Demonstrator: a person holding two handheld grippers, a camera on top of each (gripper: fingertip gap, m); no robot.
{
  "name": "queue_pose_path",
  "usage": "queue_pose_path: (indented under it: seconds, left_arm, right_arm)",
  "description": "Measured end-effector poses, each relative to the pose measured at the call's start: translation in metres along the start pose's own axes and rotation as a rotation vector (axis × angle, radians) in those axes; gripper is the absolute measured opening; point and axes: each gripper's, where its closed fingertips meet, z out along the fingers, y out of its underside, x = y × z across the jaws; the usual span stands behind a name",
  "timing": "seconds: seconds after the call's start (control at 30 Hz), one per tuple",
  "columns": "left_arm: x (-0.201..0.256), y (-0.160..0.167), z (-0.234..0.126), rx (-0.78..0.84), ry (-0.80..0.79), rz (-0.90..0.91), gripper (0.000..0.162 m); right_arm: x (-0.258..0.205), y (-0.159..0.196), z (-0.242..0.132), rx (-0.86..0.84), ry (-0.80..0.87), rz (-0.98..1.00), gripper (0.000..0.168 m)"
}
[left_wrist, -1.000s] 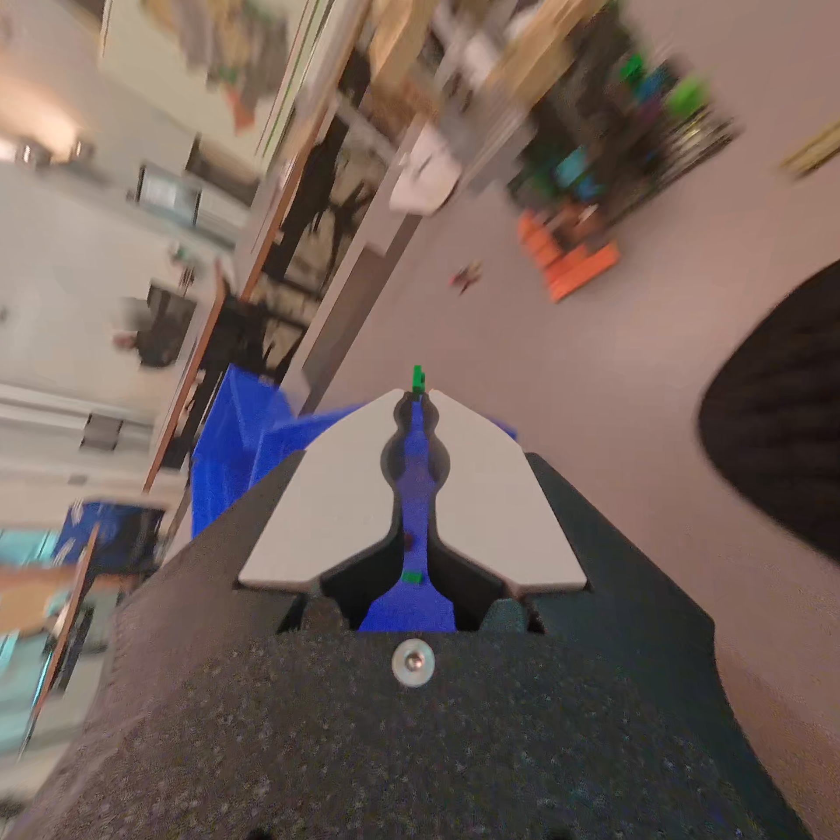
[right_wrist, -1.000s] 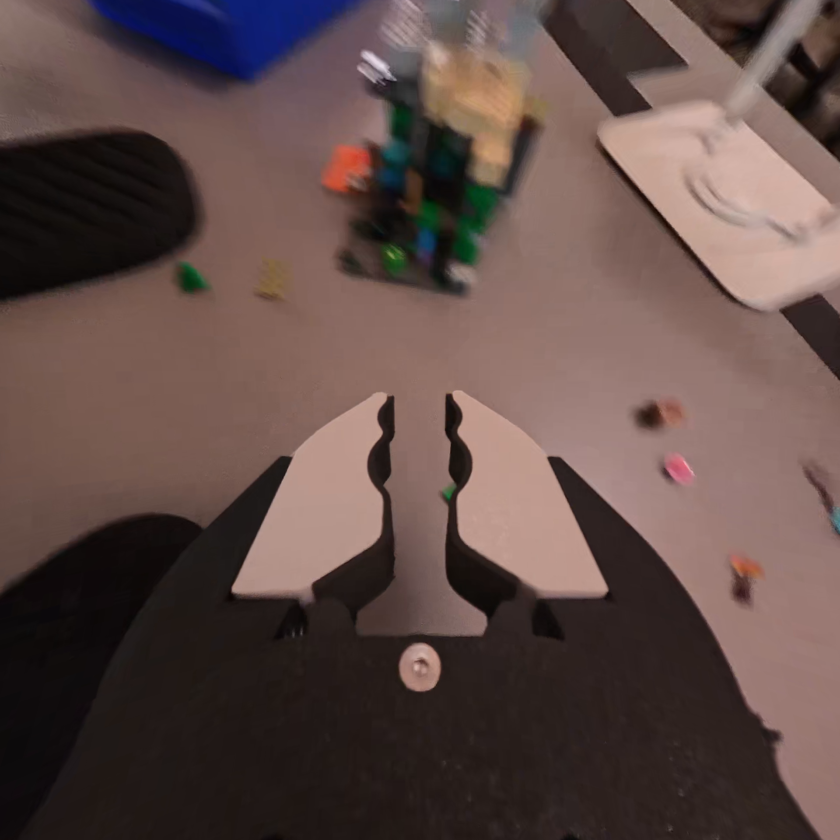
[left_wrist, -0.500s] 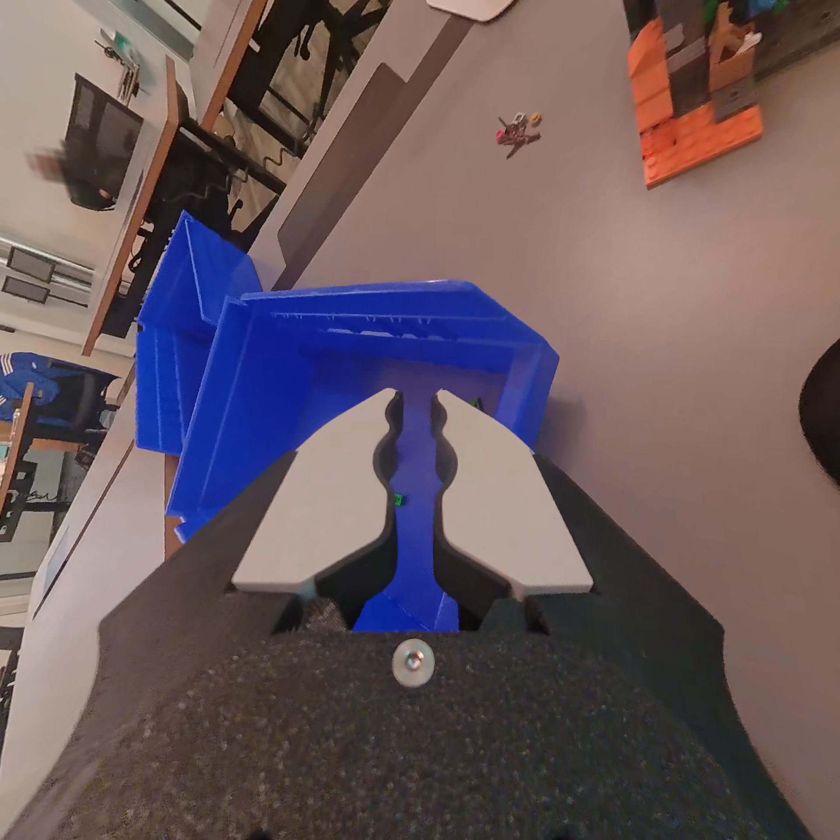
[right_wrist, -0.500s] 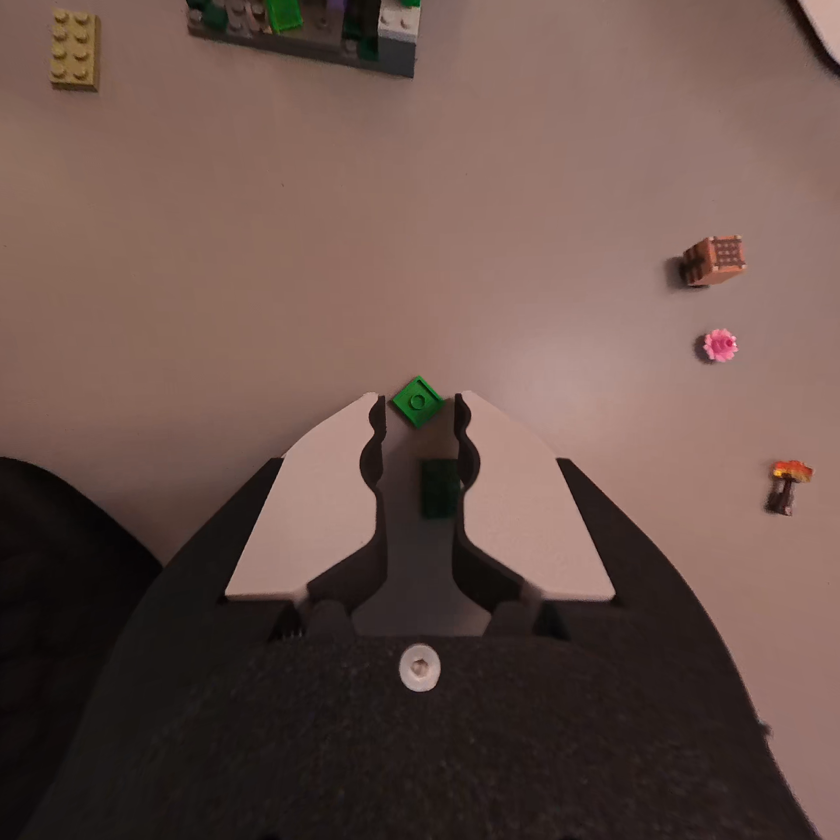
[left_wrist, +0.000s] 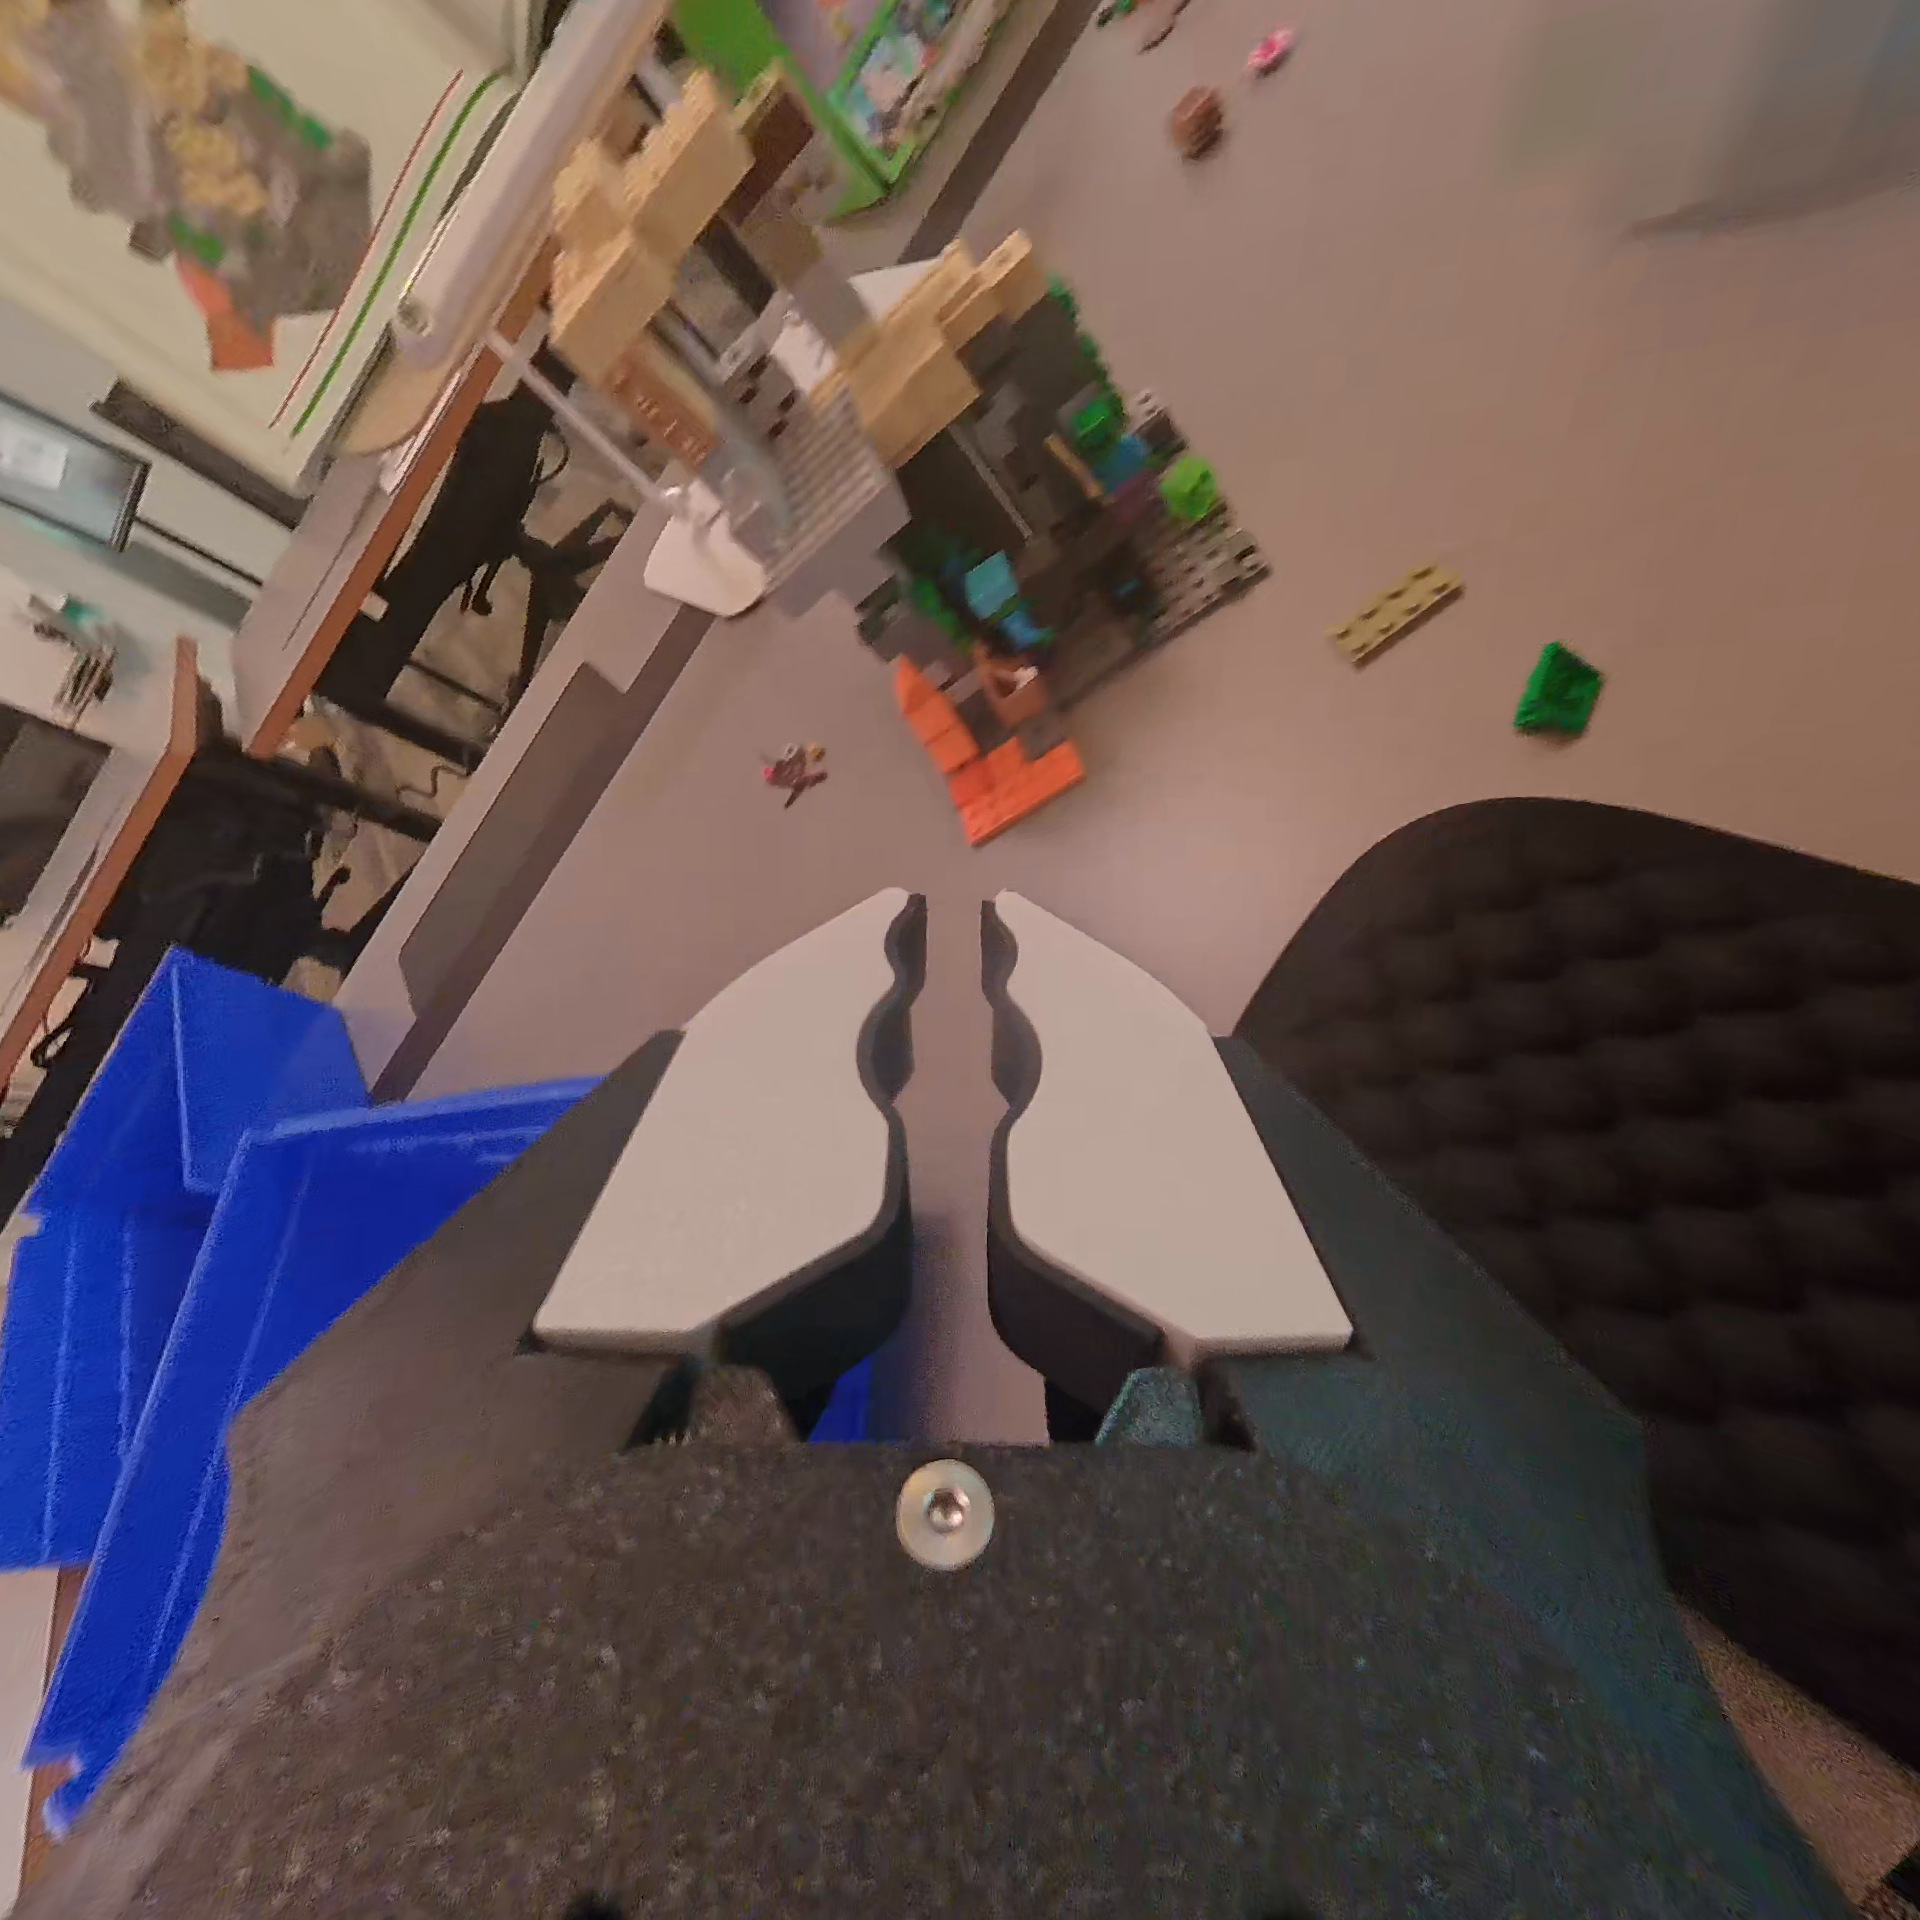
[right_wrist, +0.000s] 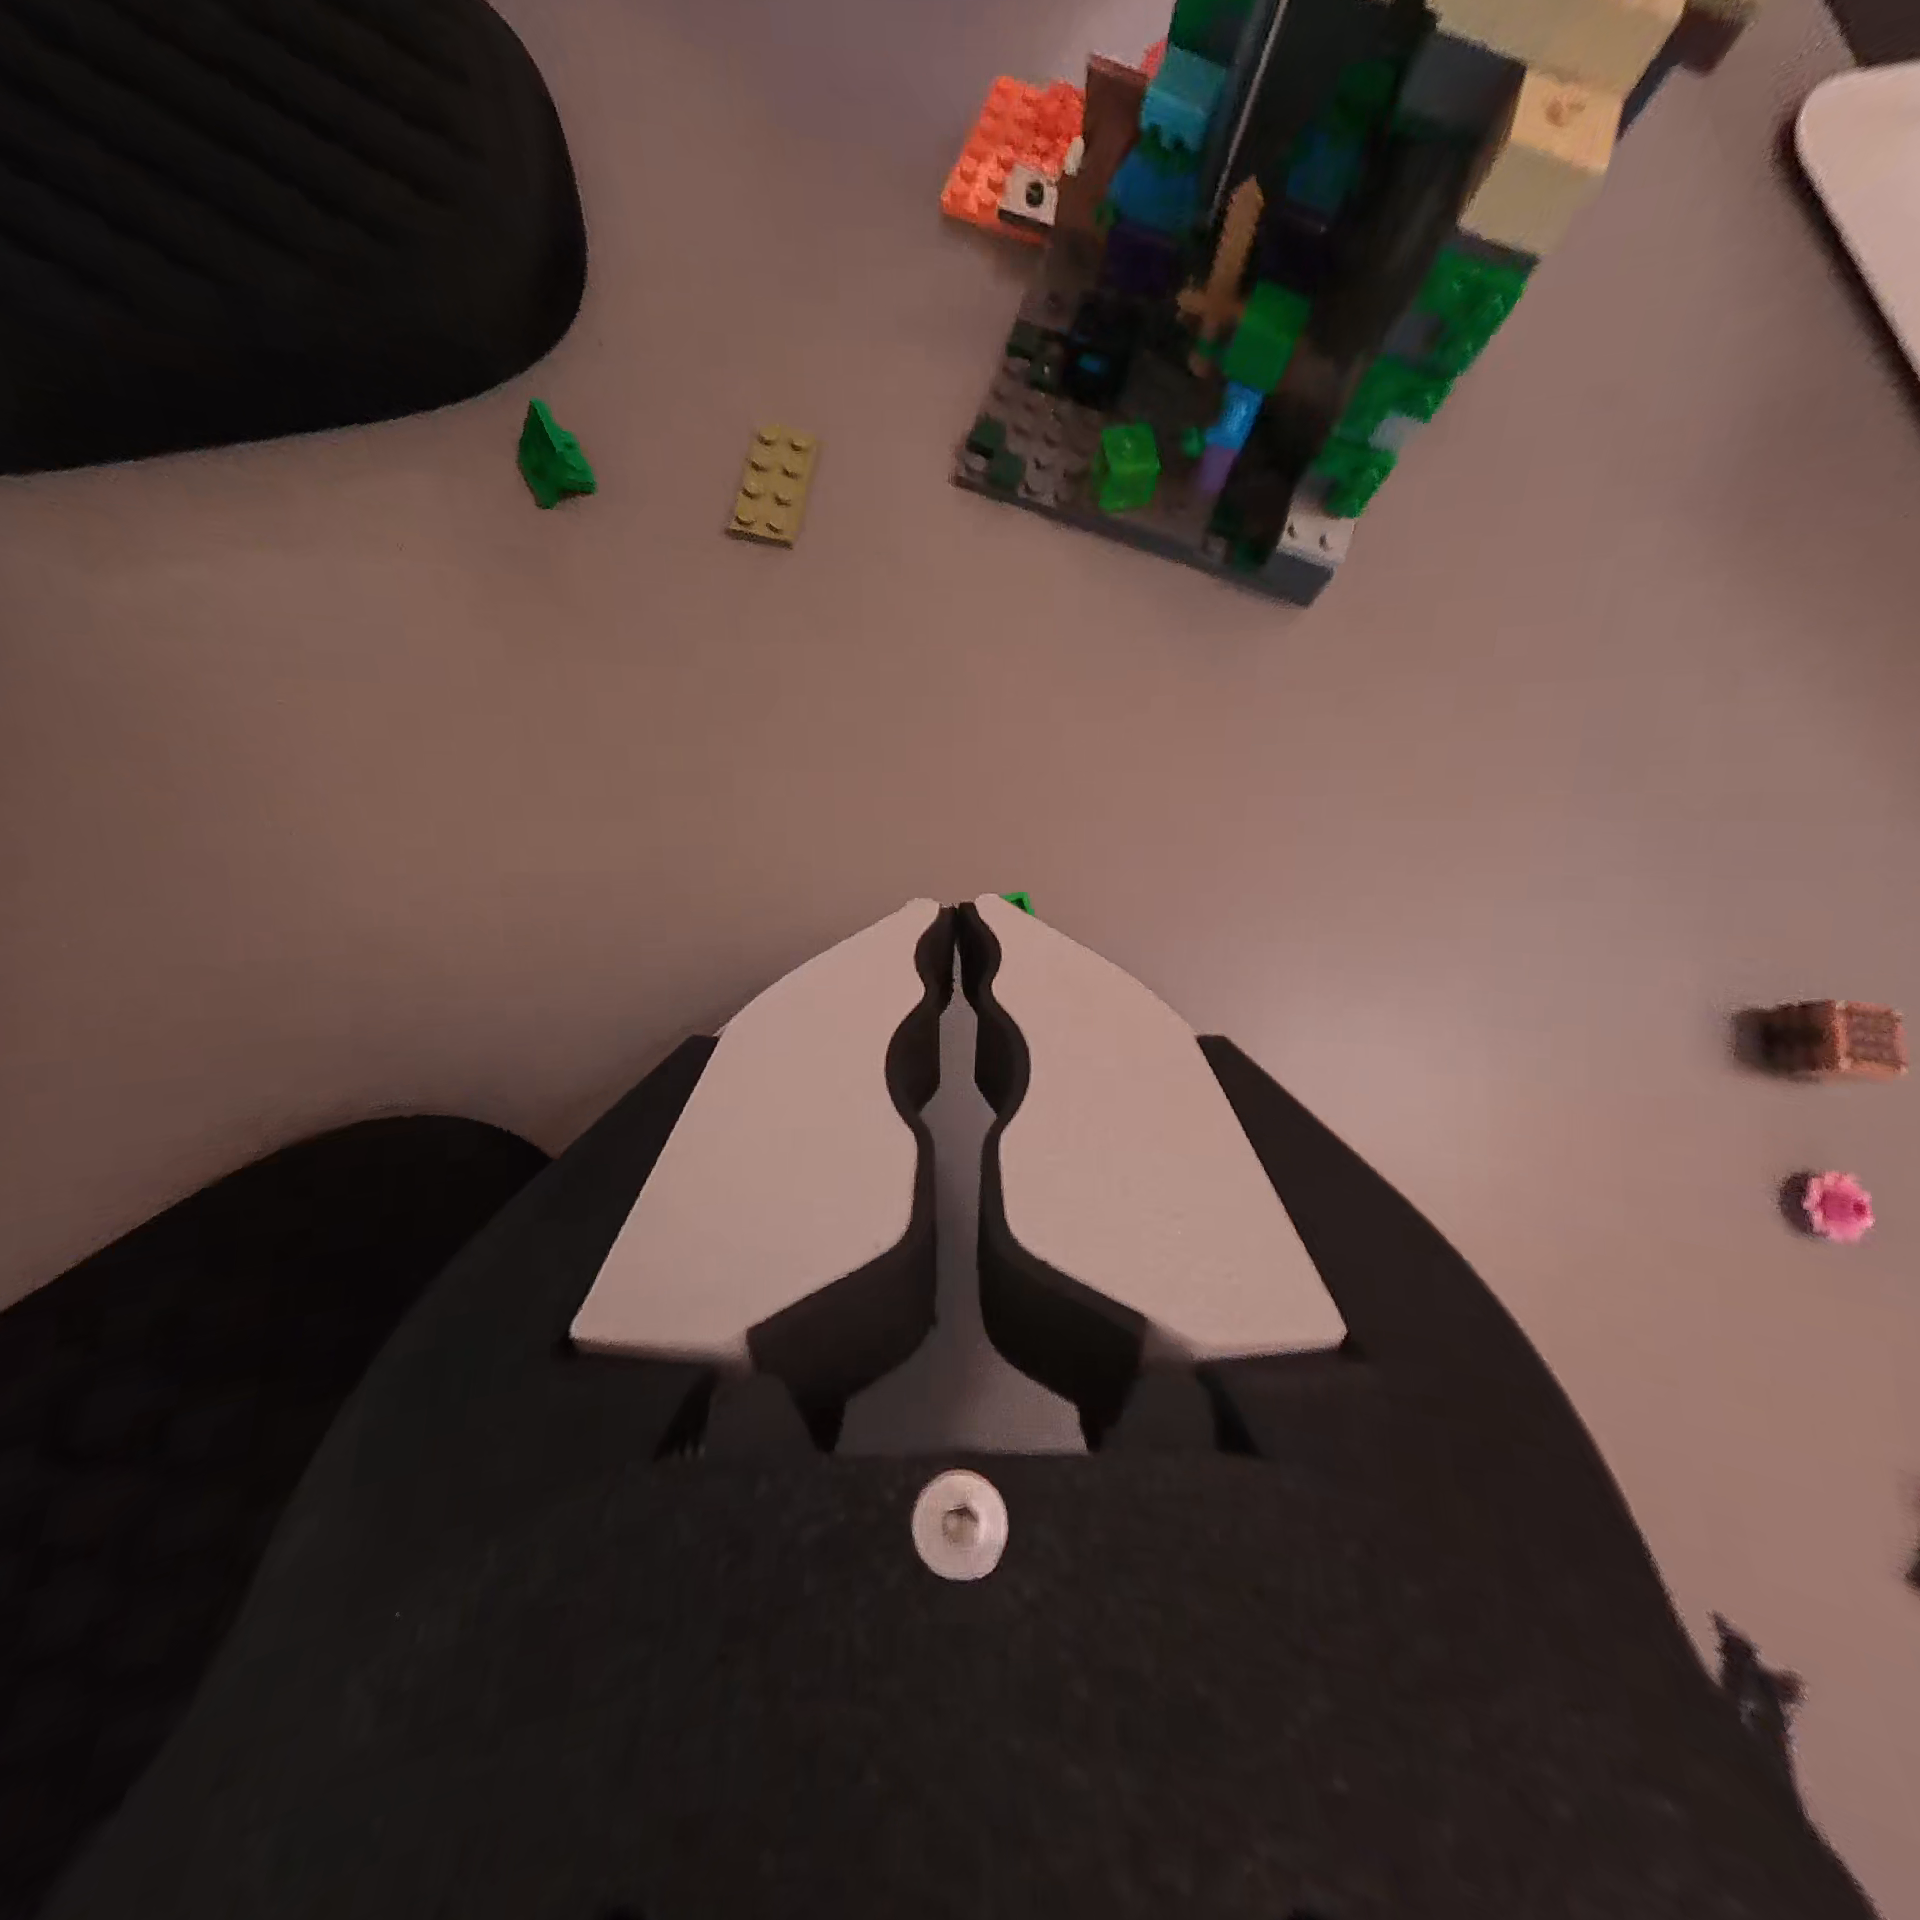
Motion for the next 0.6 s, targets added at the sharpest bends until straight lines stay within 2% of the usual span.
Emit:
queue_pose_path:
  seconds: [0.13, 0.3, 0.47, 0.53, 0.6]
  left_arm:
    - [0.03, -0.025, 0.005, 0.091, 0.097, 0.025, 0.01]
    - [0.081, -0.068, 0.01, 0.252, 0.241, 0.099, 0.014]
    - [0.122, -0.104, 0.01, 0.382, 0.345, 0.209, 0.024]
    - [0.133, -0.112, 0.01, 0.412, 0.353, 0.266, 0.02]
    - [0.137, -0.114, 0.008, 0.427, 0.344, 0.312, 0.008]
  right_arm:
    - [-0.018, -0.029, -0.007, 0.138, -0.103, 0.007, 0.0]
    - [-0.076, -0.085, -0.021, 0.386, -0.348, -0.036, 0.0]
    - [-0.128, -0.111, -0.017, 0.445, -0.541, -0.092, 0.0]
    - [-0.138, -0.114, -0.012, 0.439, -0.574, -0.105, 0.0]
    - [-0.14, -0.114, -0.009, 0.435, -0.577, -0.108, 0.0]
